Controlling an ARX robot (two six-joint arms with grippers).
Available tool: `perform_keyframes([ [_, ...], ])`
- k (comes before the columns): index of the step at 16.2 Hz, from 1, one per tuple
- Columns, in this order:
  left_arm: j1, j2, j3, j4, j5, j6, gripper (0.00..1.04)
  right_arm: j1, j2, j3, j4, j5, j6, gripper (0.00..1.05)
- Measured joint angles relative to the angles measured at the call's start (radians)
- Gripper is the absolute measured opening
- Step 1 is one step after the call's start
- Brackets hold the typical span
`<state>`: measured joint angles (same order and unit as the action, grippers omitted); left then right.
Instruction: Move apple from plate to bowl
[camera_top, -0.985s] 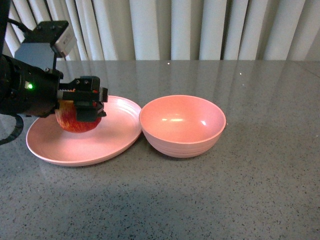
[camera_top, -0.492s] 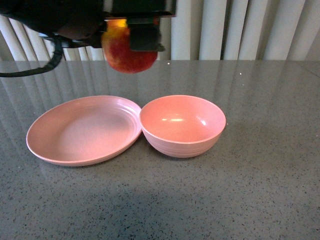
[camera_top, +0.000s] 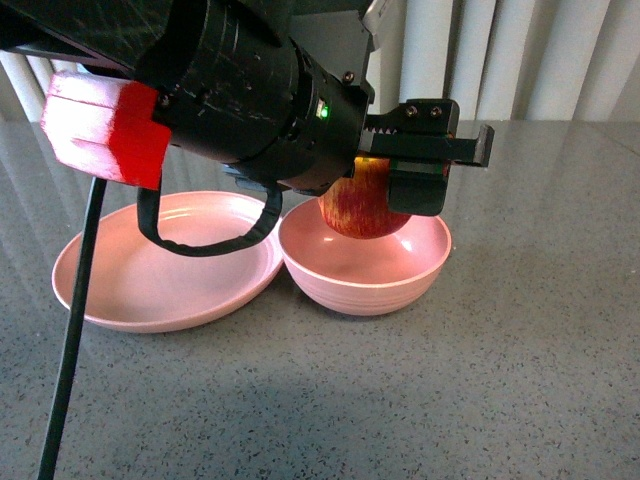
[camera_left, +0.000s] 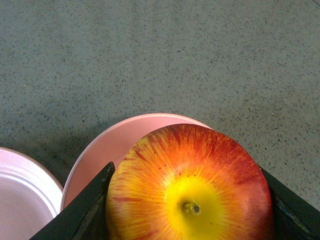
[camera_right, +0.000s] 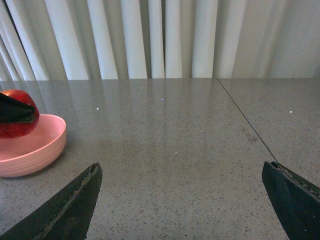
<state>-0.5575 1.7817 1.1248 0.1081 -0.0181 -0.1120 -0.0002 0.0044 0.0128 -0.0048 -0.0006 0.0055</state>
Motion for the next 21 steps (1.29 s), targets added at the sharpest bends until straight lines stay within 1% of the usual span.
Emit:
perform_keyframes([
  [4, 0.000, 0.059, 0.021, 0.011, -0.005, -0.019, 0.68, 0.000, 0.000, 0.000, 0.000, 0.000, 0.000, 0.98],
  [16, 0.003, 0.110, 0.027, 0.026, -0.005, -0.039, 0.68, 0.000, 0.000, 0.000, 0.000, 0.000, 0.000, 0.98],
  [17, 0.004, 0.110, 0.027, 0.027, -0.005, -0.042, 0.76, 0.000, 0.000, 0.000, 0.000, 0.000, 0.000, 0.98],
  [18, 0.005, 0.110, 0.027, 0.028, -0.005, -0.042, 0.88, 0.000, 0.000, 0.000, 0.000, 0.000, 0.000, 0.98],
  [19, 0.008, 0.110, 0.027, 0.028, -0.005, -0.042, 0.97, 0.000, 0.000, 0.000, 0.000, 0.000, 0.000, 0.98],
  [20, 0.010, 0.109, 0.027, 0.027, -0.006, -0.042, 0.99, 0.000, 0.000, 0.000, 0.000, 0.000, 0.000, 0.98],
  [21, 0.014, 0.106, 0.027, 0.026, -0.006, -0.045, 0.97, 0.000, 0.000, 0.000, 0.000, 0.000, 0.000, 0.98],
])
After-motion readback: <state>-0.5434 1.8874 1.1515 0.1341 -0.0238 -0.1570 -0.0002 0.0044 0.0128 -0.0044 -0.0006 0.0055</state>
